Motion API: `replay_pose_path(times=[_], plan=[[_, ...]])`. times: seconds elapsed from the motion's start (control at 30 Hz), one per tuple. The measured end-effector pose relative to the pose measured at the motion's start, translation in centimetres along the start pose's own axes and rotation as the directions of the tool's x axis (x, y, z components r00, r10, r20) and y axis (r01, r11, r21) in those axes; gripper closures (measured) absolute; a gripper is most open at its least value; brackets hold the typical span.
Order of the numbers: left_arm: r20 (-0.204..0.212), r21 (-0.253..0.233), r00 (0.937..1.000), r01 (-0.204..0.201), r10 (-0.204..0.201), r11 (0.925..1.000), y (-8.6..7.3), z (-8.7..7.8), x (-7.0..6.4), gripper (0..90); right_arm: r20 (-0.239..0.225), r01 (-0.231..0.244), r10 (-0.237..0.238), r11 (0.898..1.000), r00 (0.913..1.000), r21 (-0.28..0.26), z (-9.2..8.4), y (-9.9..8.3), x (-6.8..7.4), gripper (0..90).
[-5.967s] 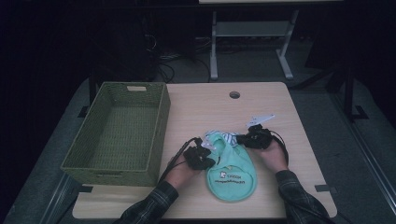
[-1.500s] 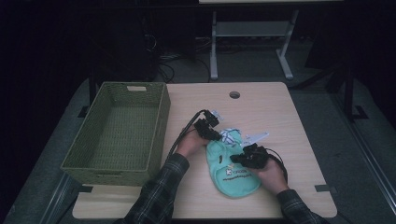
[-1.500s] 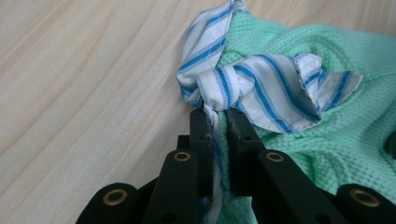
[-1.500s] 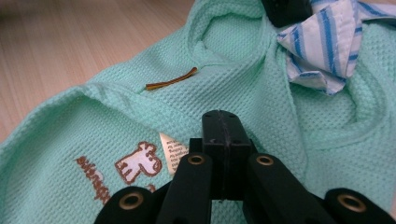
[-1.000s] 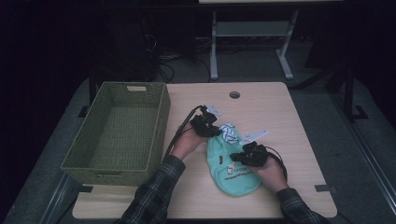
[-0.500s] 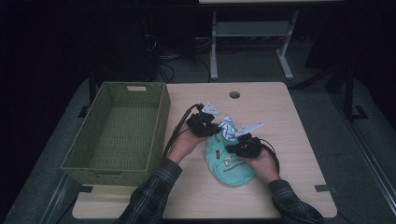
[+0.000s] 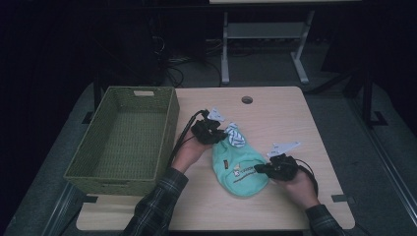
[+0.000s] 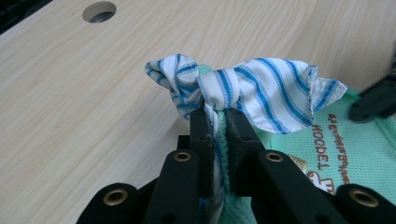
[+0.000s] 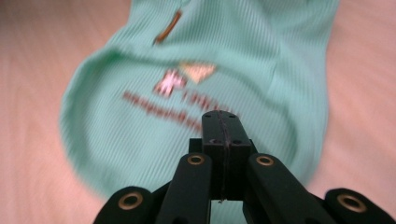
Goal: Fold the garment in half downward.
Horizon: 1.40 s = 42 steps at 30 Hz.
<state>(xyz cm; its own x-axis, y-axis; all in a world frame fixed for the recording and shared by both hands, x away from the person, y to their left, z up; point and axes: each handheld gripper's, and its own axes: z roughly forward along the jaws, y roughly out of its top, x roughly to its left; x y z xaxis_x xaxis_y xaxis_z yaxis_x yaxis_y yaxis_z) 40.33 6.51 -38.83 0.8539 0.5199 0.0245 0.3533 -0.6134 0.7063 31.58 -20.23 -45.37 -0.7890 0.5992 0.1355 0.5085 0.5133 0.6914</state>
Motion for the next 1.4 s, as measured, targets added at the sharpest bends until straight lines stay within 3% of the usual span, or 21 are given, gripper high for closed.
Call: replay_pose_path(times=[0.2,0.4,0.7,1.07,1.33,1.4], plan=[[-0.008,-0.003,0.9999,-0.009,0.009,1.0000,-0.1,-0.1,0.0,82.4,-0.004,0.008,-0.008,0.998,1.0000,0.058,0.1,-1.7,0.8,89.9],[-0.016,0.001,0.9993,-0.034,0.034,0.9994,0.0,-0.2,-0.7,82.2,-0.007,0.014,-0.013,0.999,0.9999,0.050,0.8,-1.3,0.7,89.9],[-0.007,0.011,0.9945,-0.105,0.105,0.9944,0.7,-0.3,-3.2,81.8,-0.005,0.019,-0.019,0.999,0.9998,0.040,1.5,-0.6,0.2,89.9],[-0.002,0.057,0.9828,-0.184,0.184,0.9812,0.7,1.0,-6.4,80.7,0.017,-0.002,0.001,0.999,0.9999,0.033,0.4,-1.1,-0.4,89.9],[0.047,0.094,0.9785,-0.204,0.201,0.9744,0.2,2.5,-7.7,74.4,0.037,-0.031,0.031,1.000,0.9988,-0.001,-1.2,-1.5,-1.1,89.9],[0.067,0.085,0.9796,-0.195,0.189,0.9772,0.2,2.6,-7.8,69.8,0.040,-0.028,0.028,1.000,0.9988,-0.004,-1.3,-1.5,-1.2,89.8]])
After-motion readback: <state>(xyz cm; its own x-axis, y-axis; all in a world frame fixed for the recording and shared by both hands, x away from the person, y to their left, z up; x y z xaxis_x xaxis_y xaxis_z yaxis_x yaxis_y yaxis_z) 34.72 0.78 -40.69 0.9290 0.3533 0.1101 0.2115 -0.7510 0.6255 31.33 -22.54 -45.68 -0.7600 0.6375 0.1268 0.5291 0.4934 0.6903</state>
